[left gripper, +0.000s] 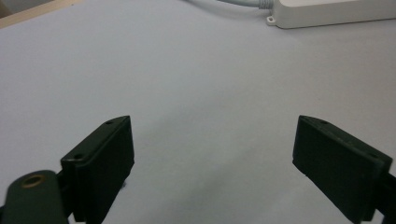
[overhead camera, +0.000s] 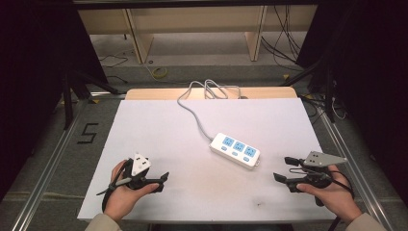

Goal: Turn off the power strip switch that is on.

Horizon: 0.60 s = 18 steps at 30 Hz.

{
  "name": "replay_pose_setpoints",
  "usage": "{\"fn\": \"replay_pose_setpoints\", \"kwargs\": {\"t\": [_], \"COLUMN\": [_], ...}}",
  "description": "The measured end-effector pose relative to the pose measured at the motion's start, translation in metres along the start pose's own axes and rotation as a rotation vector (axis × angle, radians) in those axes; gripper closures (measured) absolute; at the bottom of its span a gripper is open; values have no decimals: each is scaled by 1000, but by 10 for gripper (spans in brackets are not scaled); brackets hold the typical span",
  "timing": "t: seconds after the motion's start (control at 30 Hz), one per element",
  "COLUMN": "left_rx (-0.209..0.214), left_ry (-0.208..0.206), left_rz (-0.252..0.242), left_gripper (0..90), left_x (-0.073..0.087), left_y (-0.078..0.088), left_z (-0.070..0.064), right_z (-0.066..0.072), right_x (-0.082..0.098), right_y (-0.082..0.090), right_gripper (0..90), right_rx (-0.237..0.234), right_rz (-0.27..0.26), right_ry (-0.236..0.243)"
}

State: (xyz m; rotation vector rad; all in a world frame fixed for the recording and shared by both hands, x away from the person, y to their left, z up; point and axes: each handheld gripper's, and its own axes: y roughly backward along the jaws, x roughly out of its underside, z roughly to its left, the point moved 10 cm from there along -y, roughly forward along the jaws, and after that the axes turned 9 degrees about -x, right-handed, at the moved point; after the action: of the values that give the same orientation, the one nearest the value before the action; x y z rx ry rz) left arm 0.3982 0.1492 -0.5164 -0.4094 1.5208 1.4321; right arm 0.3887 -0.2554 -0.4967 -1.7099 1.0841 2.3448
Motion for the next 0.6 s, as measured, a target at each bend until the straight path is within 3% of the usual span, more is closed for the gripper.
{"fn": "replay_pose_setpoints", "kwargs": {"t": [0.23,0.4,0.43,0.47,0.53,0.6], "left_rx": [-3,-1,-2,-3,-3,-2], "left_ry": [-2,-10,-10,-13,-13,-20], "left_rz": [1,7,9,7,4,4], "left_gripper": [138,141,141,142,145,147], "left_x": [0,0,0,-1,-2,-2], "left_y": [-1,-2,-2,-2,-3,-3], "left_z": [-1,-2,-2,-3,-3,-4], "right_z": [1,1,1,0,-1,-2], "right_x": [-2,-8,-8,-10,-12,-11], "right_y": [-3,-6,-6,-7,-9,-10], "right_gripper": [335,518,518,611,700,731], "right_rx": [24,41,41,51,50,54], "right_rz": [16,1,1,3,14,30], "right_ry": [40,48,48,57,74,84]}}
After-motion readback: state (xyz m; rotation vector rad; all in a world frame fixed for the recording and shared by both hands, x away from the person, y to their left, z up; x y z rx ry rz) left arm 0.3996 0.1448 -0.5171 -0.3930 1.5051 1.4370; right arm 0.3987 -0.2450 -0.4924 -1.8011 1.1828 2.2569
